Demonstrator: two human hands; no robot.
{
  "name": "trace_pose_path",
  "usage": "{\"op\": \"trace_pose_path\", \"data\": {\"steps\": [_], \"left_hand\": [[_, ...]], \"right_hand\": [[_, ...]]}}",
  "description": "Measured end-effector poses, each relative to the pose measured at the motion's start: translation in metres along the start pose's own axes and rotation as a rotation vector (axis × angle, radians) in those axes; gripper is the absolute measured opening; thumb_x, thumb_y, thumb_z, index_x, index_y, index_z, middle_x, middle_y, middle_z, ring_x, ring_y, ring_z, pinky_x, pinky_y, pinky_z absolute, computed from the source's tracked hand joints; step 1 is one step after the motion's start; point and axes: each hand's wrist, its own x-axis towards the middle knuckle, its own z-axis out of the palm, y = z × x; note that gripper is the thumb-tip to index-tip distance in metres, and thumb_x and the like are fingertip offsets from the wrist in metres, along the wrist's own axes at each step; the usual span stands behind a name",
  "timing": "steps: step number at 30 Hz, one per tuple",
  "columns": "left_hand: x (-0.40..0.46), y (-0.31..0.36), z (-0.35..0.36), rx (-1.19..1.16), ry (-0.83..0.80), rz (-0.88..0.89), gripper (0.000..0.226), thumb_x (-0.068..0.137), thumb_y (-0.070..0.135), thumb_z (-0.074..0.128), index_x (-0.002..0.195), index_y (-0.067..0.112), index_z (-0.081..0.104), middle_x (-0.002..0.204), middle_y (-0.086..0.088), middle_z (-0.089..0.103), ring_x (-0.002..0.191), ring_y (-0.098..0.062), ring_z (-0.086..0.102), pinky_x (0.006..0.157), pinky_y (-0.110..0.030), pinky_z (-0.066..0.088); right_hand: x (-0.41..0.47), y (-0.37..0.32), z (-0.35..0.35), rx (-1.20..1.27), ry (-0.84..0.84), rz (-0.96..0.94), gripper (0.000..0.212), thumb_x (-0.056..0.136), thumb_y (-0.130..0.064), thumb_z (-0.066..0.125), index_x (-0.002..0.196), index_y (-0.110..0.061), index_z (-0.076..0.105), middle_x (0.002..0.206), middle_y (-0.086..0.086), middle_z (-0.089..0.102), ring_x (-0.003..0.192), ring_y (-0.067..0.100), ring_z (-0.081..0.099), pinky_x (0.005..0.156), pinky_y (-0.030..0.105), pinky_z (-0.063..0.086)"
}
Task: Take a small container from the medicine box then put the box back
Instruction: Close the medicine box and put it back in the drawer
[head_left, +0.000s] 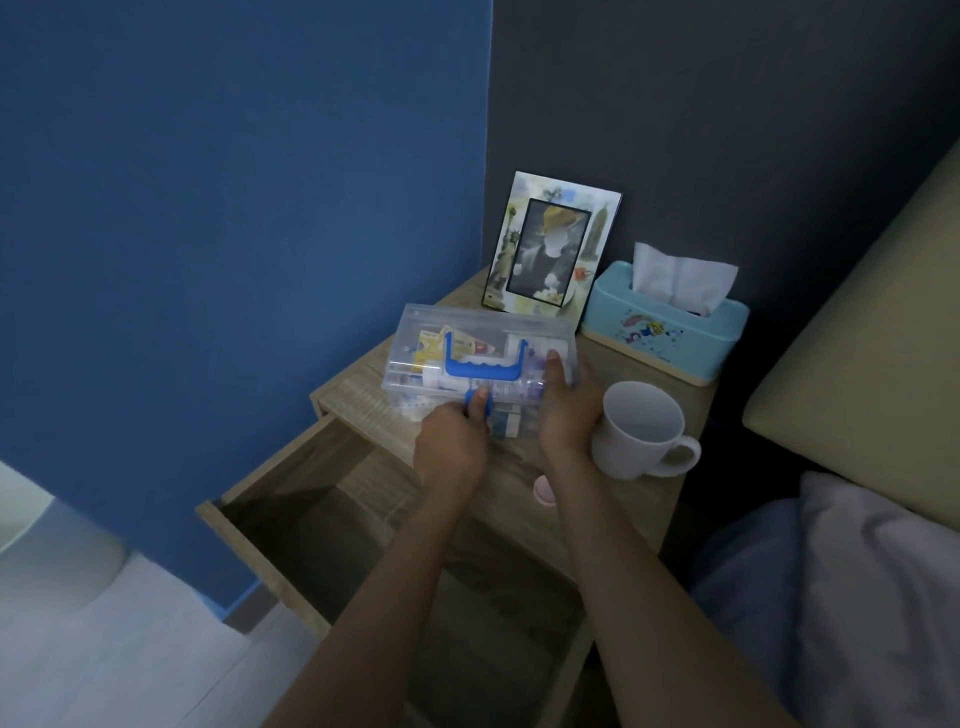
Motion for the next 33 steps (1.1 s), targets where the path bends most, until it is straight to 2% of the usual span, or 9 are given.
{"op": "trace_pose_path", "data": {"steps": [8, 11, 14, 16, 20, 23, 25, 27, 33], "left_hand": [[0.000, 0.000, -0.002, -0.433, -0.338, -0.097, 0.054, 0.099, 0.049, 0.024, 0.086, 0.014, 0.063, 0.077, -0.005, 0.060, 0.072, -0.016, 0.054, 0.068, -0.028, 0.041], [0.002, 0.000, -0.014, -0.223, -0.384, -0.004, 0.059, 0.099, 0.050, 0.018, 0.107, 0.015, 0.065, 0.090, -0.005, 0.062, 0.077, -0.014, 0.056, 0.074, -0.030, 0.042], [0.012, 0.011, -0.035, 0.253, -0.096, 0.153, 0.065, 0.095, 0.059, 0.017, 0.098, 0.020, 0.070, 0.076, 0.001, 0.060, 0.060, -0.006, 0.049, 0.060, -0.027, 0.035], [0.023, 0.022, -0.053, 0.227, 0.161, 0.164, 0.065, 0.092, 0.064, 0.023, 0.073, 0.018, 0.064, 0.067, 0.003, 0.059, 0.057, -0.010, 0.051, 0.051, -0.025, 0.030], [0.057, 0.028, -0.073, 0.075, 0.375, 0.279, 0.043, 0.092, 0.048, 0.047, 0.104, 0.008, 0.061, 0.105, -0.012, 0.062, 0.102, -0.026, 0.057, 0.077, -0.036, 0.045], [0.080, 0.016, -0.069, 0.123, 0.211, 0.138, 0.063, 0.092, 0.048, 0.048, 0.134, 0.001, 0.046, 0.134, -0.021, 0.049, 0.127, -0.034, 0.044, 0.100, -0.040, 0.039], [0.089, 0.009, -0.063, -0.022, 0.038, -0.001, 0.071, 0.091, 0.052, 0.049, 0.139, 0.000, 0.042, 0.142, -0.018, 0.047, 0.132, -0.033, 0.043, 0.108, -0.040, 0.036], [0.094, 0.006, -0.060, -0.283, -0.077, -0.110, 0.070, 0.089, 0.050, 0.054, 0.139, 0.001, 0.045, 0.144, -0.014, 0.048, 0.131, -0.030, 0.046, 0.111, -0.040, 0.036], [0.091, 0.001, -0.073, -0.308, -0.126, -0.182, 0.053, 0.086, 0.051, 0.059, 0.101, 0.001, 0.066, 0.111, -0.016, 0.066, 0.106, -0.034, 0.063, 0.092, -0.038, 0.048]], "right_hand": [[-0.002, -0.004, -0.002, 0.022, -0.010, -0.002, 0.024, 0.094, -0.027, 0.057, 0.113, -0.015, 0.064, 0.092, -0.008, 0.062, 0.077, 0.006, 0.061, 0.072, 0.021, 0.051], [-0.001, -0.006, -0.002, 0.008, -0.016, 0.014, 0.027, 0.094, -0.028, 0.057, 0.117, -0.016, 0.063, 0.096, -0.007, 0.063, 0.081, 0.008, 0.060, 0.073, 0.021, 0.051], [0.007, -0.006, -0.001, -0.070, -0.037, 0.031, 0.022, 0.094, -0.032, 0.057, 0.110, -0.019, 0.063, 0.102, 0.001, 0.068, 0.076, 0.007, 0.061, 0.067, 0.021, 0.048], [0.012, -0.009, 0.002, -0.219, -0.031, -0.006, 0.033, 0.093, -0.044, 0.053, 0.108, -0.016, 0.061, 0.107, 0.005, 0.068, 0.083, 0.014, 0.063, 0.070, 0.026, 0.045], [0.028, -0.018, 0.010, -0.360, -0.023, -0.045, 0.057, 0.093, -0.050, 0.047, 0.135, -0.012, 0.046, 0.135, 0.013, 0.057, 0.121, 0.033, 0.055, 0.096, 0.038, 0.043], [0.041, -0.021, 0.012, -0.382, -0.131, 0.170, 0.062, 0.092, -0.054, 0.045, 0.136, -0.010, 0.044, 0.117, 0.014, 0.067, 0.088, 0.028, 0.070, 0.074, 0.038, 0.058], [0.044, -0.025, 0.010, -0.410, -0.192, 0.303, 0.060, 0.092, -0.053, 0.046, 0.126, -0.005, 0.056, 0.078, 0.004, 0.068, 0.048, 0.014, 0.062, 0.042, 0.019, 0.046], [0.046, -0.030, 0.007, -0.408, -0.226, 0.353, 0.056, 0.093, -0.048, 0.049, 0.121, 0.000, 0.061, 0.064, -0.003, 0.057, 0.039, 0.010, 0.051, 0.029, 0.013, 0.034], [0.031, -0.039, 0.002, -0.302, -0.214, 0.390, 0.030, 0.093, -0.042, 0.054, 0.088, -0.012, 0.054, 0.065, -0.001, 0.053, 0.045, 0.013, 0.052, 0.041, 0.021, 0.036]]}}
